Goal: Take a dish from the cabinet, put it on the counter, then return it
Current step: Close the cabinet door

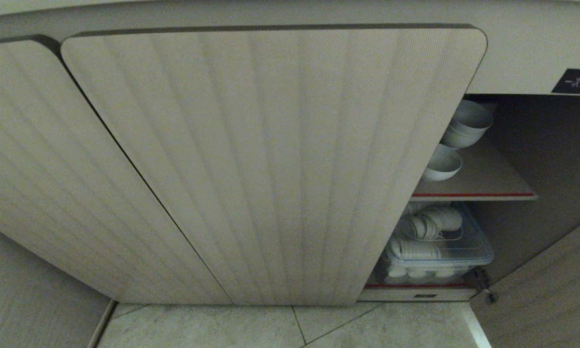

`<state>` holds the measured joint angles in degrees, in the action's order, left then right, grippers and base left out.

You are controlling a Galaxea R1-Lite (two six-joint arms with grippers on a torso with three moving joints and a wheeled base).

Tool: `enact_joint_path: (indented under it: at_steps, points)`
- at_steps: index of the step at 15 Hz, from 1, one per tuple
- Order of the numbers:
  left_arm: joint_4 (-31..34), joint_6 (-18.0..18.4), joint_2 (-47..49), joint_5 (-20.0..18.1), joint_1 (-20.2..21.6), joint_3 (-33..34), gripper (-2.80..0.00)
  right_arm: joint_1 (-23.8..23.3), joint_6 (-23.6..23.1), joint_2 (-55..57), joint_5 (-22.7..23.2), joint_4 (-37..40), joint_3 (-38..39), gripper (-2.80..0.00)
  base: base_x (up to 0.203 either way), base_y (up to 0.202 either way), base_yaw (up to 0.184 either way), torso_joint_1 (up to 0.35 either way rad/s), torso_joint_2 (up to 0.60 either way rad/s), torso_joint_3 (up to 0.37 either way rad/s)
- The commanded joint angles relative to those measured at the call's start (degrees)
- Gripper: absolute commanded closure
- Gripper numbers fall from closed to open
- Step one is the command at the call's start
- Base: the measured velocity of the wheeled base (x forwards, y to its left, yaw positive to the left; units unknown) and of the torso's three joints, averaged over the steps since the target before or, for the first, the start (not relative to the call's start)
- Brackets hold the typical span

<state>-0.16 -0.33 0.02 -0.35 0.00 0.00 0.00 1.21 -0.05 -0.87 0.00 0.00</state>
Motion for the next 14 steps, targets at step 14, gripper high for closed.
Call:
enact_joint_path:
  at_steps: [14]
  points:
    - [0.0,0.0,0.0,0.0,0.0,0.0,0.00,0.0,0.0,0.0,0.0,0.0,0.0,0.00,0.000,0.000,0.000,0.000,0.00,0.000]
